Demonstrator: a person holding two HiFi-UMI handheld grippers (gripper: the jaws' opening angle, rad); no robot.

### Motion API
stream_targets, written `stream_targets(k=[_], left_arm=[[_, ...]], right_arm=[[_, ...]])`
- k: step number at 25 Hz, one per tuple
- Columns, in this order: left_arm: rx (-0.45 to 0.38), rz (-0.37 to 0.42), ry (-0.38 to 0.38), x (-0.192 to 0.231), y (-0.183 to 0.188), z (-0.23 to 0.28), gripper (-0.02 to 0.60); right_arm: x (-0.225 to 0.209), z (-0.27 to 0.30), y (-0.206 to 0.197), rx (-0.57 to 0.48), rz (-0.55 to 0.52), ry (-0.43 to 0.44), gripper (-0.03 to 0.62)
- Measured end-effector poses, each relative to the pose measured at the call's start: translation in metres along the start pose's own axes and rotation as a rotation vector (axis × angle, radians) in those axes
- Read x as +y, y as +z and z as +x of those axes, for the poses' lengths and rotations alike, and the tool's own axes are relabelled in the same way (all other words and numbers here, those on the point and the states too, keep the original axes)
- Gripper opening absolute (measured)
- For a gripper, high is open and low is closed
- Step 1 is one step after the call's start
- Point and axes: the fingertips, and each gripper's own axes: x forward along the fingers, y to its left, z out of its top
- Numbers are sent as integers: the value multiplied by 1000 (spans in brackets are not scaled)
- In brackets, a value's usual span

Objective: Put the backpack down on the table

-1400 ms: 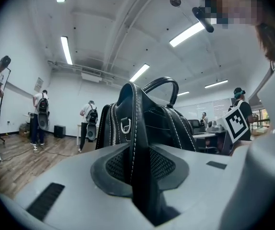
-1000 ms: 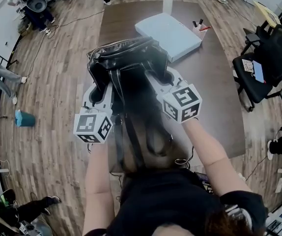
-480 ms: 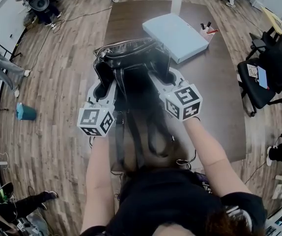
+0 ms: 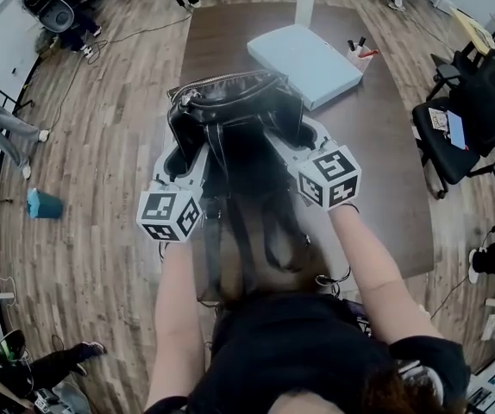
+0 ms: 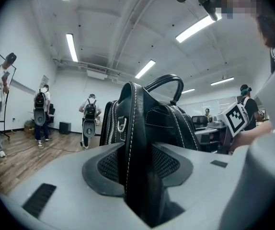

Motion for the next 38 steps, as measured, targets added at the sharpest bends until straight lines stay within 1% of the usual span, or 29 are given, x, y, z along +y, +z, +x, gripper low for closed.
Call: stream_targets(k=[6,9,12,20,24,26,28,30,34,38], left_arm=[[24,-1,-49,-3,-1,0,215],[31,-6,-67,-3,-1,-2,234],[39,-32,-83,-2,-3,-6,253],[46,-33,-103,1,-3,-28,258],[47,-47,-93,5,-4,-44,258],[35,-49,-83,7,-3,-52,252],[17,-46,-71,8,0,-61,223],[3,-56,-71,6,1,-69,210],[-22,-81,-89,-1,7,-79,186],[-36,-102,-105,-9,14,-85,124]], right_arm=[[-5,-6,-1,43,-4,-30,260],[-3,-13,-2,63,-5,-44,262],[-4,-21,-3,70,9,-77,274],[1,-45,-2,55,56,-159,276],[2,-58,-1,41,71,-211,275],[3,-64,-1,36,84,-228,273],[7,-68,-3,35,95,-237,273],[12,-71,-3,35,97,-245,266],[19,-79,-1,27,94,-269,237],[25,-87,2,10,107,-283,196]])
